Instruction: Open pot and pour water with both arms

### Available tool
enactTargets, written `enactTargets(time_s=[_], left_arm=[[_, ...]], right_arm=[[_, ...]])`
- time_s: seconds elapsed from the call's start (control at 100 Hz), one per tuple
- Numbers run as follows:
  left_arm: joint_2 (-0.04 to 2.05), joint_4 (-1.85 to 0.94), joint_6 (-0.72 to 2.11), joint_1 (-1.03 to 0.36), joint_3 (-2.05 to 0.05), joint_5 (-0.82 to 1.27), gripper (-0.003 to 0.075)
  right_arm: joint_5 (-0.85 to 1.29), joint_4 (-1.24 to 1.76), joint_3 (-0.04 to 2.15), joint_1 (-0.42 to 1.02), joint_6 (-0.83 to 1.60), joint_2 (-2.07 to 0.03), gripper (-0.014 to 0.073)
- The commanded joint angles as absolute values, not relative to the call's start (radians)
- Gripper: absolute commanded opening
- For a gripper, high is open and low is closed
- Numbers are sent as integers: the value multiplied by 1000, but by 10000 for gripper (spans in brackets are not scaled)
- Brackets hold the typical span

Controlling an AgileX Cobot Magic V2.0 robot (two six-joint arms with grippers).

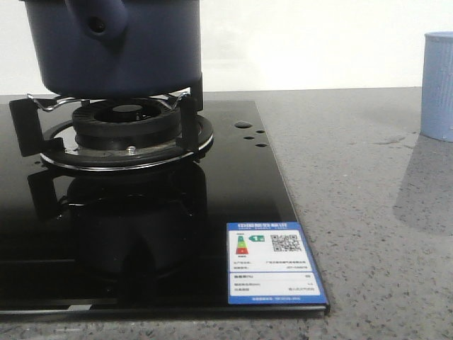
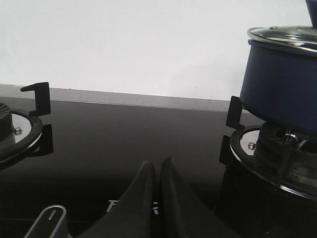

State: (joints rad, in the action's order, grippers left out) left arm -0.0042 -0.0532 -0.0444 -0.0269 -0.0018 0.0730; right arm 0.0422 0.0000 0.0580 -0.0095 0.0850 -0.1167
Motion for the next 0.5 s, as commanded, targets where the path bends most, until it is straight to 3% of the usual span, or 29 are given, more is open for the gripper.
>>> enactTargets(time_s=[0.0, 0.24, 0.49], left_arm=[[-28, -52, -45, -36, 14, 0, -16], [-28, -52, -45, -36, 14, 0, -16], [-28, -52, -45, -36, 14, 0, -16]], right_arm=[[39, 84, 83, 8, 219, -114, -53], [-13, -75, -27, 8, 47, 35, -53], [49, -75, -27, 8, 41, 32, -53]])
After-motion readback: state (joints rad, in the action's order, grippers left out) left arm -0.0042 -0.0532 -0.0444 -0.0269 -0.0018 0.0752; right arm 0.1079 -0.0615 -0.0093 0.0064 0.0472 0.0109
